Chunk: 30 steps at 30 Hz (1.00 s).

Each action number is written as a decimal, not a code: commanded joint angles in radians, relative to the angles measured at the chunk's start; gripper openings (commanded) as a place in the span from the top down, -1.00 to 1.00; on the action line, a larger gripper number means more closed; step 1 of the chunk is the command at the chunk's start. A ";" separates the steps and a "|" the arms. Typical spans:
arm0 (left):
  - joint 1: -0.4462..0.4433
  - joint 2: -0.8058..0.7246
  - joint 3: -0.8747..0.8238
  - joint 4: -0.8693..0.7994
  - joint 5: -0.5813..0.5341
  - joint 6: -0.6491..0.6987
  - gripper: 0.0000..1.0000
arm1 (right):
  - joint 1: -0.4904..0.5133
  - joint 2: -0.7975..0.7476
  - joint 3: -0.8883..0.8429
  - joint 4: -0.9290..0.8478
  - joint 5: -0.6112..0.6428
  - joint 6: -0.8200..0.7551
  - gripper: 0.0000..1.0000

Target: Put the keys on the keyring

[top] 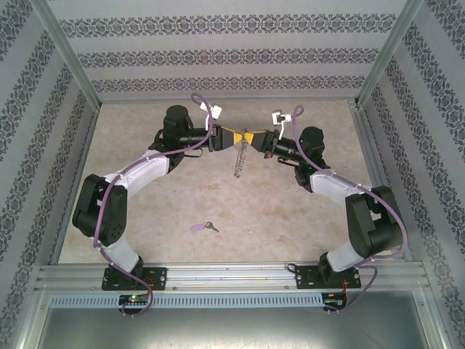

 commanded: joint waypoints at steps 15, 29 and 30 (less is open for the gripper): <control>0.001 0.028 0.020 0.145 0.063 -0.067 0.56 | 0.016 0.025 0.039 0.075 -0.014 0.011 1.00; 0.001 0.025 0.005 0.127 0.074 -0.053 0.63 | 0.010 0.023 0.033 0.077 -0.006 0.015 1.00; 0.000 0.022 0.005 0.113 0.070 -0.041 0.65 | 0.009 0.022 0.032 0.078 -0.007 0.016 1.00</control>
